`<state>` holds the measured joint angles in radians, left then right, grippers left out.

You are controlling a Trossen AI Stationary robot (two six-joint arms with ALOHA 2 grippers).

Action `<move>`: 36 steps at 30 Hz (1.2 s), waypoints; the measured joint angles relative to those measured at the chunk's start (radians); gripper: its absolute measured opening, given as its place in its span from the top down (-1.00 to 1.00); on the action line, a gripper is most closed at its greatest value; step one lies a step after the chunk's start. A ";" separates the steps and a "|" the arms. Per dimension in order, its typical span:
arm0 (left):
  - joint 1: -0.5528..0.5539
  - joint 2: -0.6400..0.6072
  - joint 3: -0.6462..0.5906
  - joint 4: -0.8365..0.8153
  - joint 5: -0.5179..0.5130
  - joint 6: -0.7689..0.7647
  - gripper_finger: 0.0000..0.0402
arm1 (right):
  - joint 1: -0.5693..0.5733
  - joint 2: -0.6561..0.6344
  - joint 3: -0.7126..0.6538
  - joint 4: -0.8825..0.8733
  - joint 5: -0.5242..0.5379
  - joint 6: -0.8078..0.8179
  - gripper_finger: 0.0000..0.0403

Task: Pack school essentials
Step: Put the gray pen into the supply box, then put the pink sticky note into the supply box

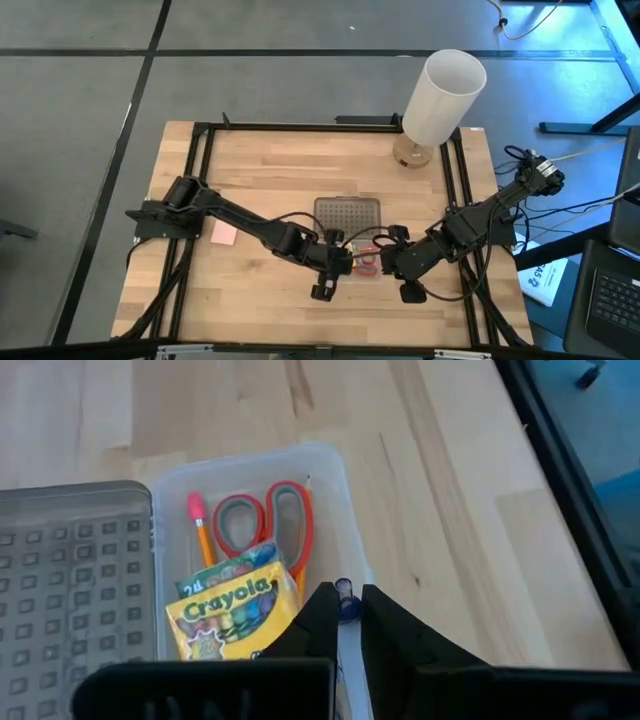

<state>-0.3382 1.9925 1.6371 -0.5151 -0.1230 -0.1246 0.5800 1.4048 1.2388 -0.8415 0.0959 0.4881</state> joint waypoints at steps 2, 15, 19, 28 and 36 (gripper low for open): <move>0.002 0.006 0.000 0.003 0.004 0.000 0.93 | 0.000 0.000 0.000 0.000 0.000 0.000 0.83; 0.006 0.012 -0.001 0.001 0.009 0.003 0.74 | 0.000 0.000 0.000 -0.001 -0.002 0.000 0.83; 0.006 0.012 -0.001 0.002 0.009 0.003 0.65 | 0.000 0.000 0.000 -0.001 -0.002 0.000 0.83; 0.010 0.010 -0.001 -0.021 0.009 -0.026 0.51 | 0.000 0.000 0.000 0.000 -0.002 0.000 0.83; 0.035 -0.067 0.000 -0.328 0.013 -0.229 0.50 | 0.000 0.000 0.000 0.002 -0.003 0.000 0.83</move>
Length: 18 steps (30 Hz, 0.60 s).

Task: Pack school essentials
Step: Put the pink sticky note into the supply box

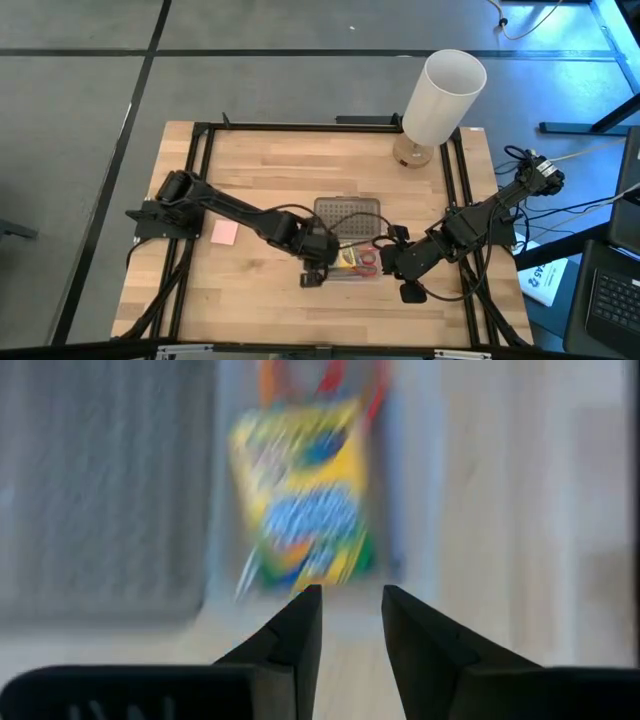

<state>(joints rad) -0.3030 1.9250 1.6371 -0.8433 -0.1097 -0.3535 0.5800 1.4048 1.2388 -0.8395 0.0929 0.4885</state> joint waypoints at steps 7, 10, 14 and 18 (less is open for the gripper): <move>-0.006 -0.086 0.000 -0.336 -0.044 -0.127 0.50 | 0.000 0.000 0.000 0.022 0.016 -0.012 0.83; -0.005 -0.111 0.000 -0.439 -0.062 -0.219 0.50 | 0.000 0.000 0.000 0.028 0.092 -0.025 0.83; -0.005 -0.129 0.000 -0.533 -0.079 -0.271 0.50 | -0.002 0.000 0.000 0.028 0.135 -0.023 0.83; -0.003 -0.129 0.000 -0.642 -0.083 -0.305 0.50 | -0.001 0.000 0.000 0.028 0.134 -0.023 0.83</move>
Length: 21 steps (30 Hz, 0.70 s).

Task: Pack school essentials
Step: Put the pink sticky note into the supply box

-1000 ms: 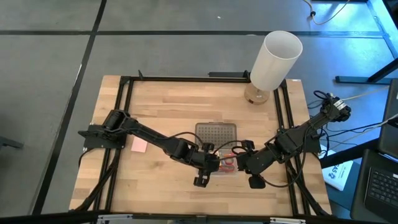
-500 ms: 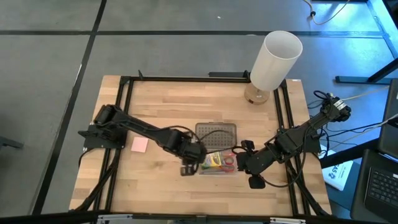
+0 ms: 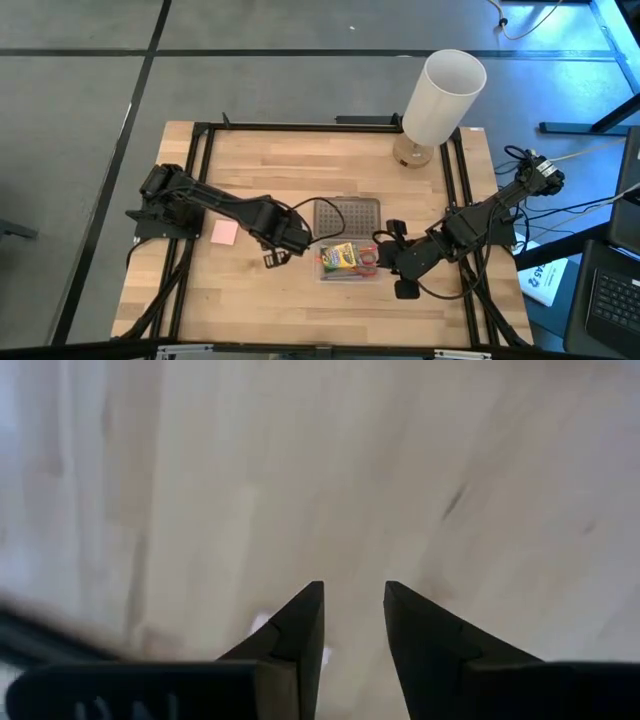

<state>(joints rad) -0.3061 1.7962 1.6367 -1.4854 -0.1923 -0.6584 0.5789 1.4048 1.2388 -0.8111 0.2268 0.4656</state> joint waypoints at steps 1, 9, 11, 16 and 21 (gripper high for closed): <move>0.000 0.000 0.000 -0.018 -0.001 -0.005 0.50 | 0.000 0.000 0.000 0.000 0.000 -0.001 0.83; 0.000 -0.079 -0.015 -0.068 -0.024 -0.042 0.50 | -0.001 0.000 0.000 0.039 0.037 -0.022 0.83; 0.000 -0.131 -0.053 -0.059 -0.035 -0.075 0.50 | -0.001 0.000 0.000 0.047 0.040 -0.031 0.83; 0.000 -0.296 -0.234 -0.034 -0.029 -0.232 0.50 | -0.011 0.000 0.000 0.055 0.042 -0.033 0.83; 0.003 -0.430 -0.411 0.058 -0.027 -0.482 0.50 | -0.049 0.000 0.000 0.073 0.042 -0.045 0.83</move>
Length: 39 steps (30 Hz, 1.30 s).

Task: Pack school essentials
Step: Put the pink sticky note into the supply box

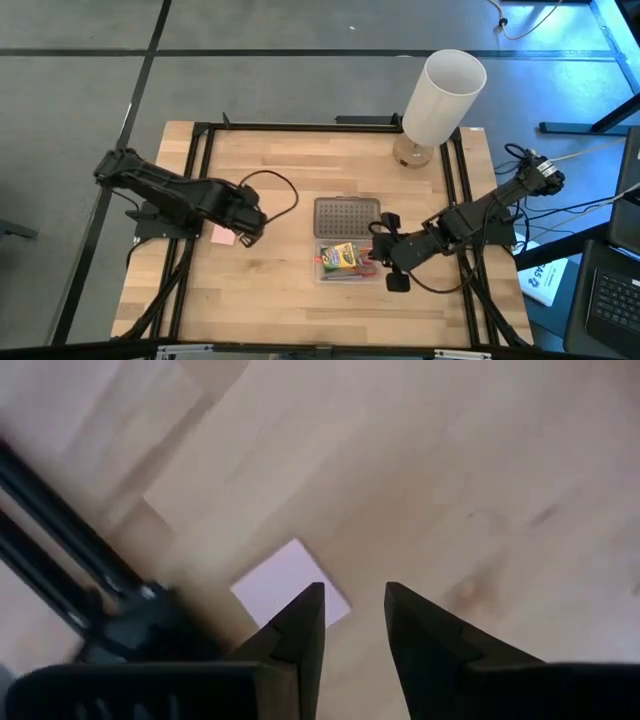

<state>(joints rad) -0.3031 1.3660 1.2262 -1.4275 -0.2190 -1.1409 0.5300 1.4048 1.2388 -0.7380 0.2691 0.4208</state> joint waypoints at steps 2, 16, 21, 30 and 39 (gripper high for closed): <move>0.000 -0.025 -0.046 0.027 0.006 -0.076 0.50 | -0.017 0.000 0.000 0.018 0.000 -0.023 0.83; 0.004 -0.020 -0.350 0.312 0.069 -0.300 0.50 | -0.066 0.000 0.000 0.049 -0.008 -0.096 0.83; 0.008 -0.020 -0.431 0.327 0.069 -0.372 0.50 | -0.065 0.000 0.000 0.049 -0.008 -0.098 0.83; 0.001 -0.020 -0.541 0.357 0.071 -0.499 0.50 | -0.065 0.000 0.000 0.049 -0.008 -0.098 0.83; 0.001 -0.020 -0.615 0.522 0.104 -0.480 0.50 | -0.065 0.000 0.000 0.049 -0.008 -0.112 0.83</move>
<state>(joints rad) -0.3023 1.3460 0.6116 -0.9053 -0.1148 -1.6213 0.4648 1.4051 1.2388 -0.6891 0.2607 0.3088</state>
